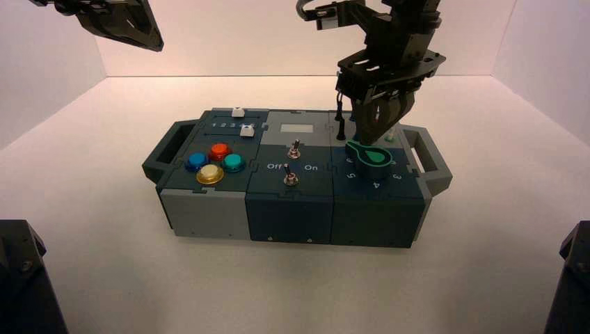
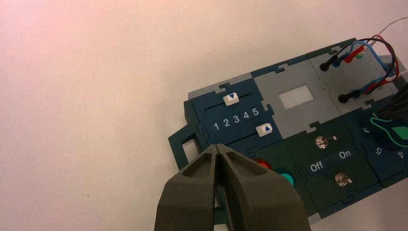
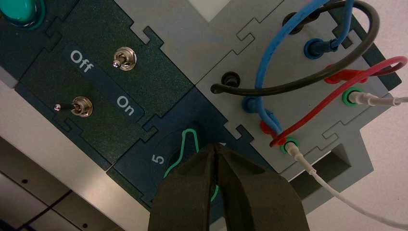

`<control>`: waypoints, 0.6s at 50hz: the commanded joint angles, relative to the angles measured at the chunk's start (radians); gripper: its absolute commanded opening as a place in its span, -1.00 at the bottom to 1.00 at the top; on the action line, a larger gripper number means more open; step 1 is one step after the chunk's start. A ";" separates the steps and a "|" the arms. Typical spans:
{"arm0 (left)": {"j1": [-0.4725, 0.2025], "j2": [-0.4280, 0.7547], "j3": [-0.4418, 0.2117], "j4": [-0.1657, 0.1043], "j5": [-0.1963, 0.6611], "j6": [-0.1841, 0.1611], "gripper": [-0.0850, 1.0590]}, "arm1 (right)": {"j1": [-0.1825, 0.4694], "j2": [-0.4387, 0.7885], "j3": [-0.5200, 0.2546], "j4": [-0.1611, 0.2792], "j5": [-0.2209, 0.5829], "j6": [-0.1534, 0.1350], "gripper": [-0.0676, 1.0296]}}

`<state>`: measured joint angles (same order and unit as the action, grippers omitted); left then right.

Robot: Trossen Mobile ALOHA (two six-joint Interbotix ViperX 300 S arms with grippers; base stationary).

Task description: Turn the knob to position 6.

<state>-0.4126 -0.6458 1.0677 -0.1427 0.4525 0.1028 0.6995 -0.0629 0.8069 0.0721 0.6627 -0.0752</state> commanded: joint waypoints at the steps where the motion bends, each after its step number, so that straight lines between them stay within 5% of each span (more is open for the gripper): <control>1: -0.005 -0.006 -0.034 -0.002 -0.005 0.003 -0.91 | 0.011 -0.009 -0.018 0.005 0.002 -0.003 -0.92; 30: -0.005 -0.006 -0.034 -0.002 -0.005 0.003 -0.91 | 0.026 0.008 -0.028 0.006 0.002 -0.002 -0.92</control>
<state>-0.4126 -0.6458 1.0677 -0.1427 0.4525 0.1028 0.7087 -0.0460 0.7961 0.0736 0.6611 -0.0752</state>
